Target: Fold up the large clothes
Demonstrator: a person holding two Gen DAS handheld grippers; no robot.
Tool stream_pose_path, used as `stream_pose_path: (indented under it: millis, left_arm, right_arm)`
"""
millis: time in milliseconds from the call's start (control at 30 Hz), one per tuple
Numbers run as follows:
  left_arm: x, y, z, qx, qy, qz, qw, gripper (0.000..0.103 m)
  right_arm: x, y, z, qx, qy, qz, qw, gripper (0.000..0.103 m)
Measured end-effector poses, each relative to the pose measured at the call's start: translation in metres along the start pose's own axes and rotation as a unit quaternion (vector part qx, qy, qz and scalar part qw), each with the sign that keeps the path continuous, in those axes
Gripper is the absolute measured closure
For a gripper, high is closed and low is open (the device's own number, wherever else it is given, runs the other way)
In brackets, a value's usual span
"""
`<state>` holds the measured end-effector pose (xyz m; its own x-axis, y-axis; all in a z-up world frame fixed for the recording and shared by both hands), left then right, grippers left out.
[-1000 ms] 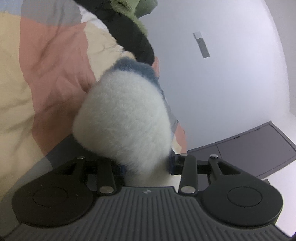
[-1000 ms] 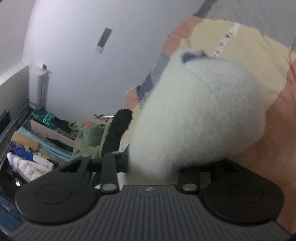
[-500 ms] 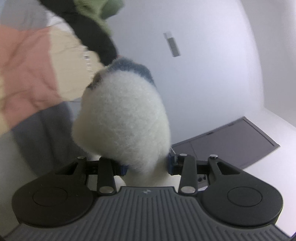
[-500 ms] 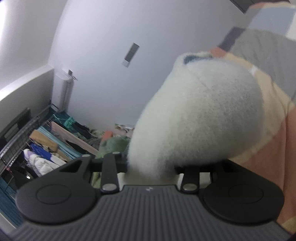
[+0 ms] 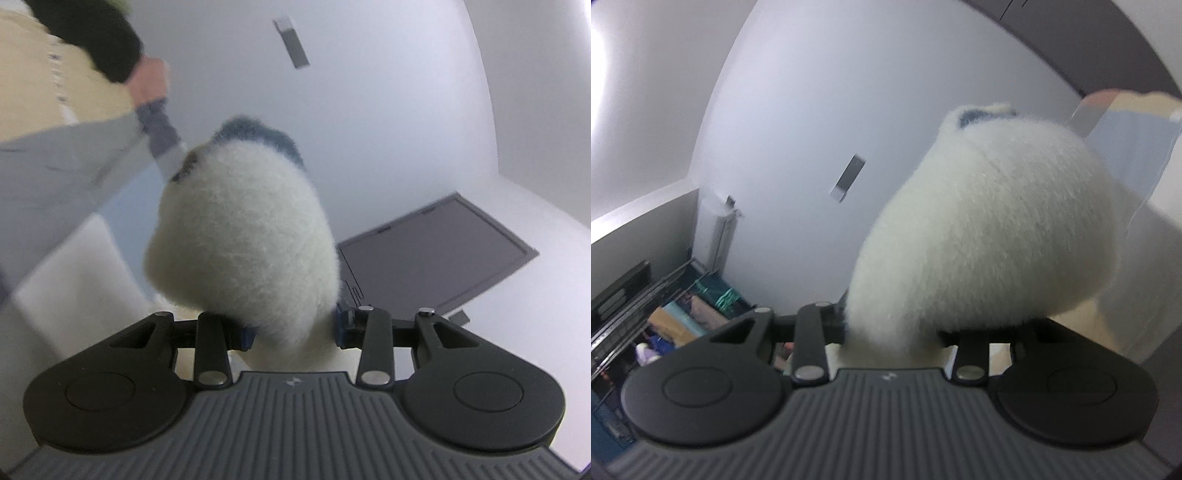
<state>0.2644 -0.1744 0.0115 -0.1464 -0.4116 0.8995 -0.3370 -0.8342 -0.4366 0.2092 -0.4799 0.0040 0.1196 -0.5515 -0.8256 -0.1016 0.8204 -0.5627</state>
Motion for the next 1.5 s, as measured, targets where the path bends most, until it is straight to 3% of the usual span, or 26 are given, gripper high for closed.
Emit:
stream_pose_path:
  millis: [167, 300, 467, 567, 667, 933, 1100, 1167, 1367, 1500]
  left_arm:
    - [-0.004, 0.024, 0.069, -0.014, 0.009, 0.024, 0.9996, 0.059]
    - [-0.026, 0.048, 0.112, -0.032, -0.011, 0.038, 0.9987, 0.059]
    - [-0.077, 0.074, 0.126, -0.06, -0.042, 0.058, 0.9957, 0.059]
    - [-0.115, 0.088, 0.123, -0.067, -0.061, 0.042, 0.995, 0.059]
    - [-0.142, 0.098, 0.114, -0.056, -0.046, 0.021, 0.9972, 0.057]
    - [-0.152, 0.103, 0.113, -0.055, -0.055, 0.025, 0.9967, 0.054]
    - [-0.142, 0.105, 0.098, -0.075, -0.073, 0.019, 0.9944, 0.029]
    - [-0.144, 0.106, 0.089, -0.087, -0.09, 0.028, 0.9917, 0.027]
    - [-0.134, 0.092, 0.057, -0.111, -0.118, 0.083, 0.9833, 0.027]
    - [-0.09, 0.084, 0.035, -0.117, -0.11, 0.174, 0.9716, 0.027]
  right_arm:
    - [0.04, -0.033, 0.022, 0.013, 0.023, 0.003, 1.0, 0.06]
    - [0.081, -0.038, 0.042, 0.021, 0.042, 0.016, 0.999, 0.06]
    - [0.146, -0.007, 0.052, 0.003, 0.08, 0.033, 0.996, 0.06]
    - [0.184, 0.024, 0.047, -0.025, 0.112, 0.044, 0.992, 0.06]
    - [0.21, 0.052, 0.038, -0.044, 0.123, 0.043, 0.99, 0.06]
    - [0.22, 0.064, 0.031, -0.051, 0.118, 0.054, 0.99, 0.056]
    - [0.213, 0.06, 0.037, -0.05, 0.137, 0.07, 0.987, 0.054]
    - [0.212, 0.061, 0.033, -0.052, 0.154, 0.074, 0.984, 0.049]
    - [0.188, 0.069, 0.0, -0.061, 0.188, 0.021, 0.98, 0.049]
    - [0.158, 0.072, -0.025, -0.078, 0.194, -0.038, 0.977, 0.049]
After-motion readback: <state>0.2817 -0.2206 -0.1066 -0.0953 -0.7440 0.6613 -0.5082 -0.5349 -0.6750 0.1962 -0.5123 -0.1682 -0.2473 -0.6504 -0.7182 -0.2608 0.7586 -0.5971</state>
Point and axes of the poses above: each gripper's, at about its wrist camera, not at the fingertips, and z roughly the way its jaws point, x to its right, y to its underside, the point moved 10 cm from there along z, roughly the way its jaws point, and after that the axes turned 11 degrees about x, right-handed, at the moved point
